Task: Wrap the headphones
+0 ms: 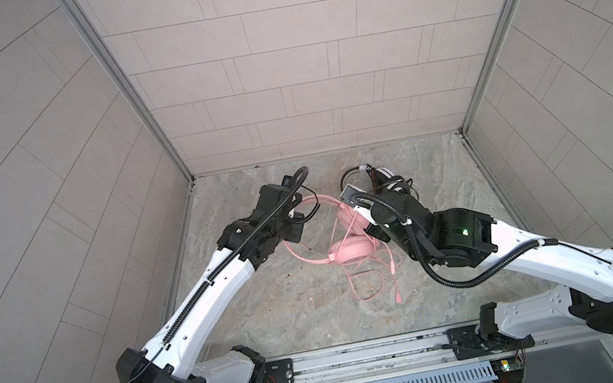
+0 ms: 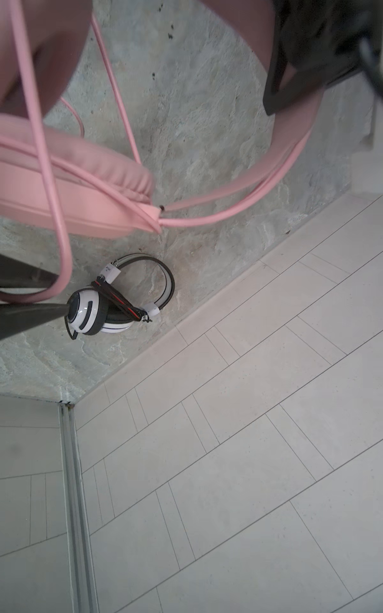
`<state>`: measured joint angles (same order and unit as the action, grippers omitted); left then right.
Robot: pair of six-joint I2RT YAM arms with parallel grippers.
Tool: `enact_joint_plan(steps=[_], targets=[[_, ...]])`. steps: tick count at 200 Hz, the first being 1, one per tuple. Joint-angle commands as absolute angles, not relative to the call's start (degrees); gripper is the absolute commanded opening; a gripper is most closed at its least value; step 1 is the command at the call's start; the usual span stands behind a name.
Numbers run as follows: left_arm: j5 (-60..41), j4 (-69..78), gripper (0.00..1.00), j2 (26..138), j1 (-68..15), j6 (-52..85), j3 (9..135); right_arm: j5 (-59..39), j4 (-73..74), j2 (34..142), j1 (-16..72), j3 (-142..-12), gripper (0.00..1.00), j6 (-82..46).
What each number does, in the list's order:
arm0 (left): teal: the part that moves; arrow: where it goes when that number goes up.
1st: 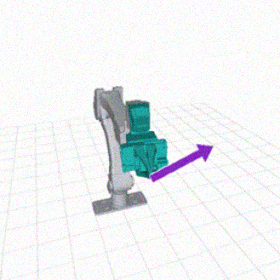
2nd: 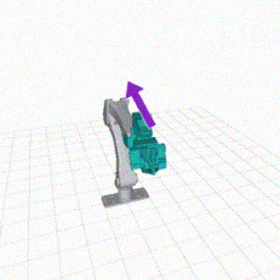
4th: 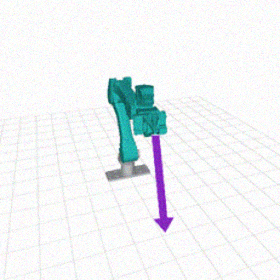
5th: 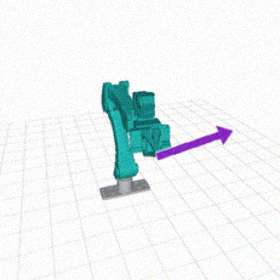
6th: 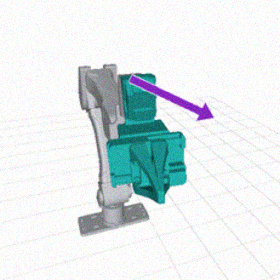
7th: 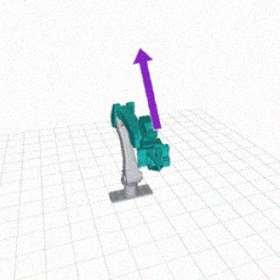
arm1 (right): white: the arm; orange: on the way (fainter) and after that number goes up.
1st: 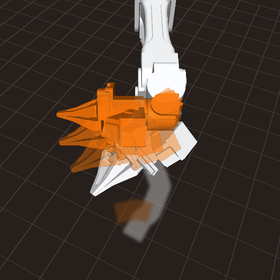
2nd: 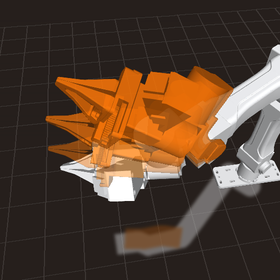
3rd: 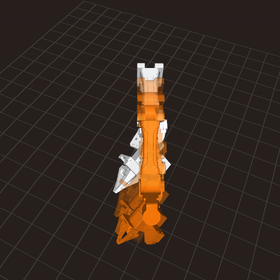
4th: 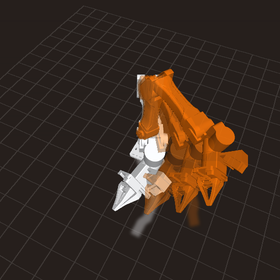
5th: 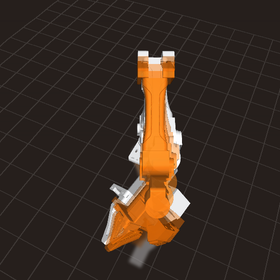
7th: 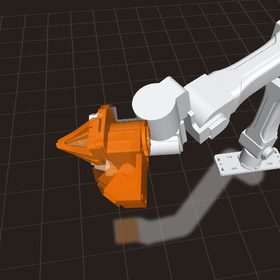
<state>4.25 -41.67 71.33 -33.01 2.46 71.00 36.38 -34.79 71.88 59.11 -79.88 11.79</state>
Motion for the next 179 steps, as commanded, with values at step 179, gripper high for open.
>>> enact_joint_plan(steps=[179], targets=[[-31.5,-36.5,0.00,61.0,-30.9,4.0,75.1,3.2,-22.4,81.9,30.2,-72.5,0.15,-10.4]])
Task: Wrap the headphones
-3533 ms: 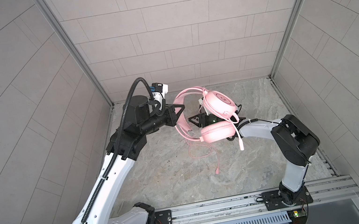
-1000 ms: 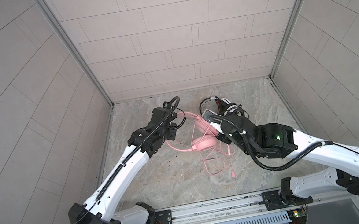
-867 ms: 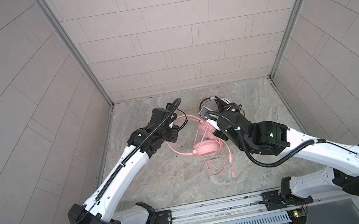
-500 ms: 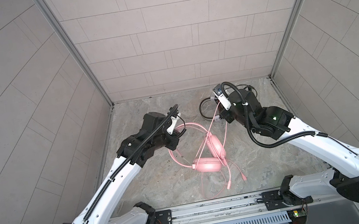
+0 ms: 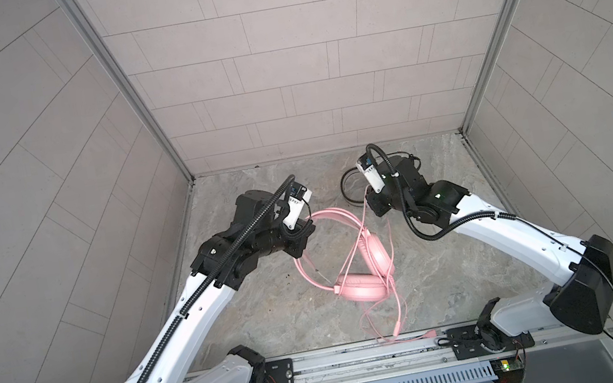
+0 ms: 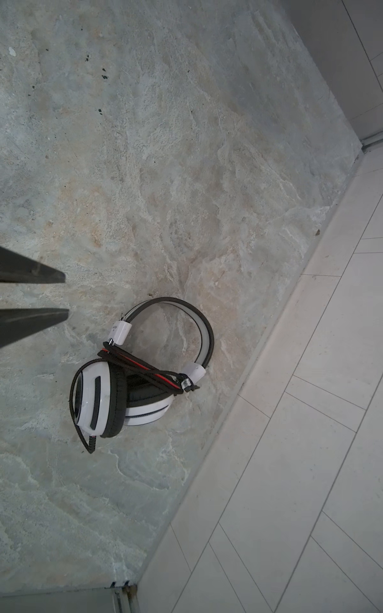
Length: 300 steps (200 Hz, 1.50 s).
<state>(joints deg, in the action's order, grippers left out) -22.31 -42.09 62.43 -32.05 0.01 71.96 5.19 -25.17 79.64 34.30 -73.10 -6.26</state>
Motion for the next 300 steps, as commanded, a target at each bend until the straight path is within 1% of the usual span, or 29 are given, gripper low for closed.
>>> enact_joint_plan(steps=[1,38,71,106,133,158,218,256,300], targets=[[-31.6,-36.4,0.00,61.0,-30.7,4.1,75.1,3.1,-22.3,82.0,29.9,-72.5,0.15,-10.5],[-41.3,-28.2,0.00,60.9,-24.7,12.1,74.8,-1.5,-20.2,86.2,24.1,-73.3,0.15,-12.4],[-48.2,-19.4,0.00,60.7,-19.0,21.2,73.9,-3.4,-20.3,90.2,22.3,-76.4,0.15,-12.2],[-53.1,-11.8,0.00,61.0,-15.3,28.3,73.5,-3.8,-20.7,93.8,20.9,-79.0,0.15,-11.9],[-53.5,-11.8,0.00,60.6,-13.7,28.6,73.3,-5.7,-20.6,95.1,19.8,-78.7,0.15,-12.8],[-53.5,-9.1,0.00,60.5,-11.8,31.5,72.3,-7.7,-19.0,94.9,19.8,-75.7,0.15,-13.7],[-54.3,6.5,0.00,61.7,-5.4,46.2,70.3,-8.5,-14.0,92.5,19.9,-65.7,0.15,-16.6],[-50.7,12.5,0.00,62.2,-2.2,52.6,69.1,-10.1,-14.1,92.3,19.9,-62.4,0.15,-17.7],[-46.2,8.8,0.00,63.0,0.3,52.4,70.1,-11.1,-13.1,91.0,20.8,-57.8,0.15,-18.3]])
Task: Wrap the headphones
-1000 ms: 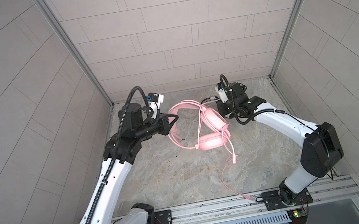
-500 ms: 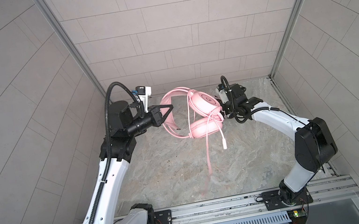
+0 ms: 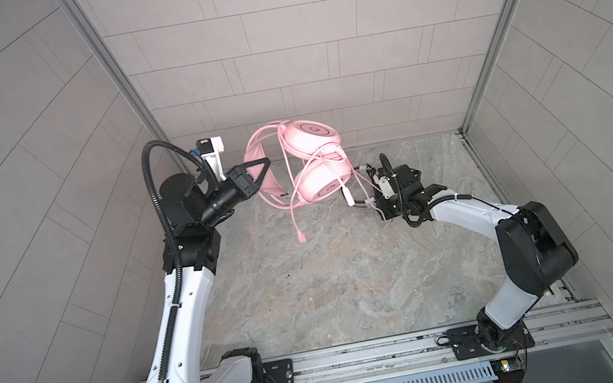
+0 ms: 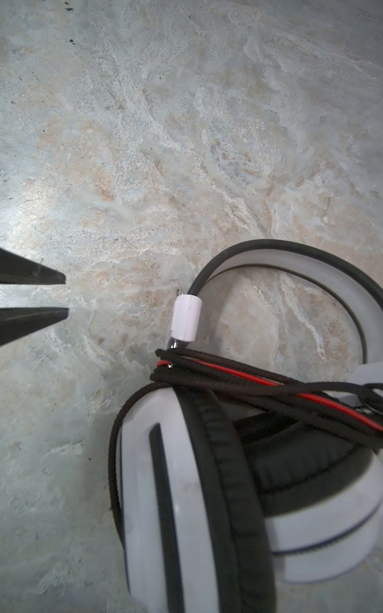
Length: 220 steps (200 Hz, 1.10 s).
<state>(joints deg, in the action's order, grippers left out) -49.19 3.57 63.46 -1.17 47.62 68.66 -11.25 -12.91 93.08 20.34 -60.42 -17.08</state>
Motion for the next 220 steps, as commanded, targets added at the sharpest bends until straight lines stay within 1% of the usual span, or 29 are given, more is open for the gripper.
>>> enact_joint_plan(steps=[1,25,54,97,133,175,197,220], targets=[[-46.1,8.6,0.00,63.1,0.4,52.3,70.1,-11.1,-13.1,91.0,20.8,-57.7,0.15,-18.4],[-41.8,4.0,0.00,62.6,1.6,50.6,70.6,-11.0,-12.2,90.4,21.9,-55.4,0.15,-18.5],[-37.5,1.9,0.00,61.6,2.8,49.5,70.6,-10.8,-11.4,90.6,22.9,-52.8,0.15,-18.5],[-36.9,-1.5,0.00,62.8,3.0,47.3,71.7,-10.8,-10.6,90.1,23.5,-50.4,0.15,-18.5],[-31.3,-8.2,0.00,62.6,3.0,43.0,73.3,-9.6,-11.4,88.8,25.4,-50.5,0.13,-18.4],[-21.2,-11.1,0.00,63.2,3.0,43.3,73.6,-5.8,-12.7,85.9,30.7,-49.0,0.07,-18.3],[-17.3,-11.3,0.00,65.0,3.0,42.3,74.3,-1.8,-14.9,83.7,34.9,-48.3,0.05,-18.0],[-10.6,-8.8,0.00,65.8,3.0,40.3,73.4,2.2,-16.6,80.1,39.6,-46.5,0.03,-18.0]])
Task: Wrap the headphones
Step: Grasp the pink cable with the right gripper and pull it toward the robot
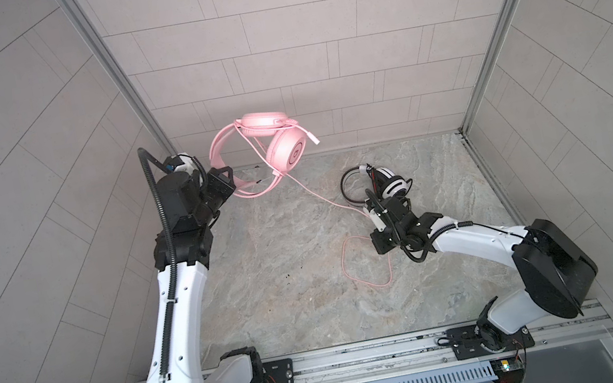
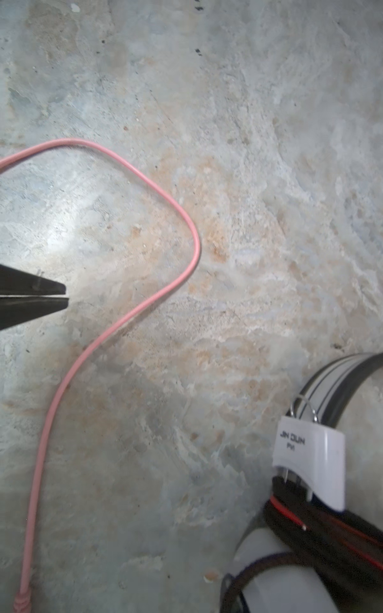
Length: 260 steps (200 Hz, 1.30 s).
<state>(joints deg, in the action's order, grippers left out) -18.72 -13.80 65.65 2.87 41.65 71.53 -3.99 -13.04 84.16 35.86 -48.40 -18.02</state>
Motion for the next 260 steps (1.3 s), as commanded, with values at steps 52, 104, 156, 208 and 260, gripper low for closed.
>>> enact_joint_plan(steps=[52,104,156,208,260], targets=[[-3.0,-5.0,0.00,70.4,3.3,38.5,73.9,10.0,-19.3,70.8,50.3,-40.3,0.00,-21.4],[8.0,4.4,0.00,70.7,3.4,39.5,67.7,11.3,-23.5,56.8,56.1,-35.8,0.00,-25.5],[8.7,5.2,0.00,75.5,3.3,39.3,69.3,13.2,-23.4,54.3,62.1,-34.2,0.00,-28.6],[8.0,4.9,0.00,78.0,2.9,40.4,69.7,15.9,-24.0,60.4,71.6,-42.5,0.00,-25.8],[6.1,4.5,0.00,79.9,1.7,41.9,71.6,16.1,-24.1,66.0,76.3,-49.1,0.00,-22.4]])
